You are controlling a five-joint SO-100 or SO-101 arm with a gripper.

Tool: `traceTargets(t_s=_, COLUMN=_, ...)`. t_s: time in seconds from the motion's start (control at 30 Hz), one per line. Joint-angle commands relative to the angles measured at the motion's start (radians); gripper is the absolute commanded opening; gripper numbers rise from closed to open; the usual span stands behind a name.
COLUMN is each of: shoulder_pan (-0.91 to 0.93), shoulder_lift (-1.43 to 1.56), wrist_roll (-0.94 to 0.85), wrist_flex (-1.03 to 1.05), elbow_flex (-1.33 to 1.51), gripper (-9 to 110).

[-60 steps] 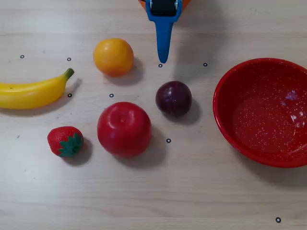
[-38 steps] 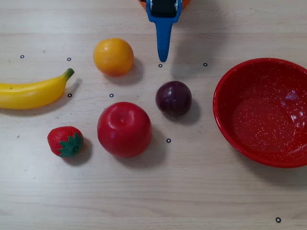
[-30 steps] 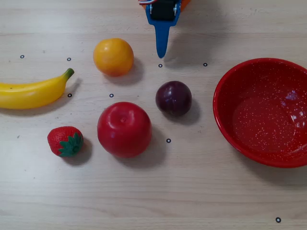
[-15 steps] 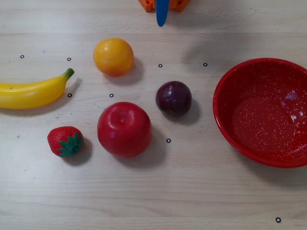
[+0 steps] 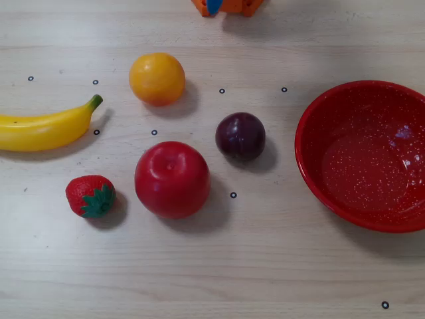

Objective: Put the banana in the red bowl.

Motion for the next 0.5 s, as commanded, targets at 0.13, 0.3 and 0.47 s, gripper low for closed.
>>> traceTargets(t_s=0.13, shoulder_pan=-0.126, shoulder_lift=-0.161, wrist_roll=0.089, wrist_flex=0.052, elbow_flex=-0.339, gripper=0)
traceTargets(t_s=0.3, shoulder_pan=-0.239, shoulder_lift=-0.337, wrist_roll=0.130, wrist_flex=0.095, elbow_flex=-0.554, gripper=0)
traceTargets(t_s=0.47, shoulder_pan=-0.360, shoulder_lift=-0.506, wrist_roll=0.175, wrist_flex=0.120, elbow_flex=-0.729, gripper=0)
